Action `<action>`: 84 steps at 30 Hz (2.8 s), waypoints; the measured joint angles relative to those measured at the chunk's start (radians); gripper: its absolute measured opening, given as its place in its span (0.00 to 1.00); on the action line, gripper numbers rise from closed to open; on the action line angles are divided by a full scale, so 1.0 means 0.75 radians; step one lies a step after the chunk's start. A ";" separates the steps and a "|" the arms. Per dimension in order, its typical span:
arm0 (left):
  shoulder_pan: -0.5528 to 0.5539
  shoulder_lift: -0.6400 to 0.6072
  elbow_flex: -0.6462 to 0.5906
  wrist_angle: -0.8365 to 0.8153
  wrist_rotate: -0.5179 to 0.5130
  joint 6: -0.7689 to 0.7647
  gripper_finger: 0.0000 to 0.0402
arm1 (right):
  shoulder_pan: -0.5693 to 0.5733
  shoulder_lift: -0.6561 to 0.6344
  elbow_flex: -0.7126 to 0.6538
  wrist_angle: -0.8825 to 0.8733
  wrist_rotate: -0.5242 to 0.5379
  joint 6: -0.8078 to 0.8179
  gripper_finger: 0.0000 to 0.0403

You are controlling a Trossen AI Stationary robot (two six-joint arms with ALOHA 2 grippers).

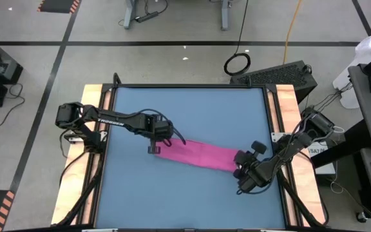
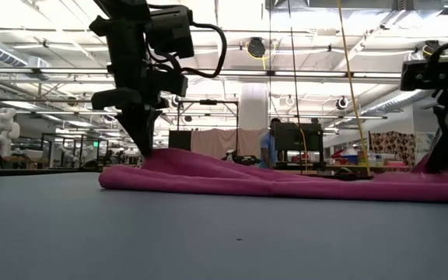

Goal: Roll towel into tight, uniform cylinder
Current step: Fold the pink towel

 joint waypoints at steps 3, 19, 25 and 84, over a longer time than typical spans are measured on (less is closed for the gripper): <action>-0.020 0.000 0.000 -0.025 0.001 -0.012 0.00 | 0.009 0.000 0.000 0.051 0.020 -0.030 0.01; -0.074 0.000 0.003 -0.194 0.008 -0.070 0.00 | 0.071 0.000 0.040 -0.051 0.066 -0.141 0.01; -0.075 0.000 0.003 -0.162 0.021 -0.105 0.00 | 0.041 0.000 -0.010 -0.047 0.047 -0.144 0.01; -0.022 -0.001 0.003 -0.121 -0.019 -0.208 0.11 | 0.184 -0.064 -0.357 1.340 0.673 -0.521 0.01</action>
